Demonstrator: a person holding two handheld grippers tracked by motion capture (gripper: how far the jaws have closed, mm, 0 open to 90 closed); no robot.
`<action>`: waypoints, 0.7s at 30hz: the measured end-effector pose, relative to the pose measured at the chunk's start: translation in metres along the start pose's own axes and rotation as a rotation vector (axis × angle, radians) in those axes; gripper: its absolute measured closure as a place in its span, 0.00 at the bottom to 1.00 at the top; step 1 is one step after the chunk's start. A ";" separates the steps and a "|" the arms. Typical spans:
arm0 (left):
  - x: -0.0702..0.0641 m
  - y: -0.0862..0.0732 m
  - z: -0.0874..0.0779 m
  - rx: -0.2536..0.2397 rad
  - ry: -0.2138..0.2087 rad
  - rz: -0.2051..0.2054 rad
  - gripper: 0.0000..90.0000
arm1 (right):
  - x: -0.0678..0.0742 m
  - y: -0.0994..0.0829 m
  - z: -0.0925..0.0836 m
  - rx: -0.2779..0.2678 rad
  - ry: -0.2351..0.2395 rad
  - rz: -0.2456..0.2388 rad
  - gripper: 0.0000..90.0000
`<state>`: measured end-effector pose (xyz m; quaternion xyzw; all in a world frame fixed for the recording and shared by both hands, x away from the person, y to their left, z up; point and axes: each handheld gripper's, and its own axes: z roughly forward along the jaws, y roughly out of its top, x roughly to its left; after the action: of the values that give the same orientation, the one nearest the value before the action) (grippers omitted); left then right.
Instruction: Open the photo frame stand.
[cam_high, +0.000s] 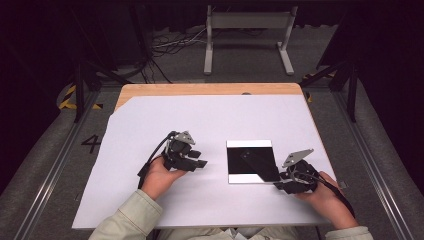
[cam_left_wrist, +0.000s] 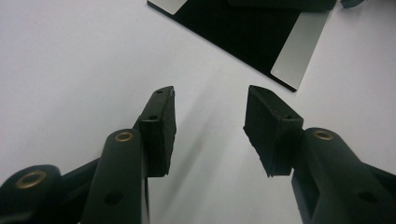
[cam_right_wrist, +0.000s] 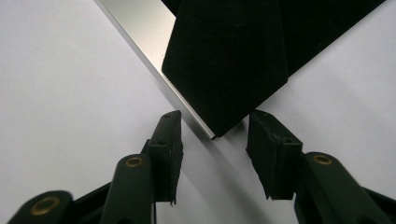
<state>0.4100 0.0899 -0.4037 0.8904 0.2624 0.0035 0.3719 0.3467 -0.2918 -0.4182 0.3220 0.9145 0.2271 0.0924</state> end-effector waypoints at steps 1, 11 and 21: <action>0.000 0.000 0.000 0.000 0.000 0.000 0.60 | 0.000 0.000 0.000 0.002 -0.003 -0.006 0.63; 0.001 -0.001 -0.001 -0.003 -0.001 0.000 0.59 | 0.000 0.001 -0.002 0.018 -0.020 -0.009 0.77; 0.001 -0.001 0.000 -0.003 -0.001 -0.008 0.59 | 0.001 0.002 -0.003 0.032 -0.027 -0.021 0.82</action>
<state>0.4100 0.0910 -0.4042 0.8889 0.2655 0.0019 0.3734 0.3459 -0.2913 -0.4144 0.3170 0.9199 0.2072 0.1020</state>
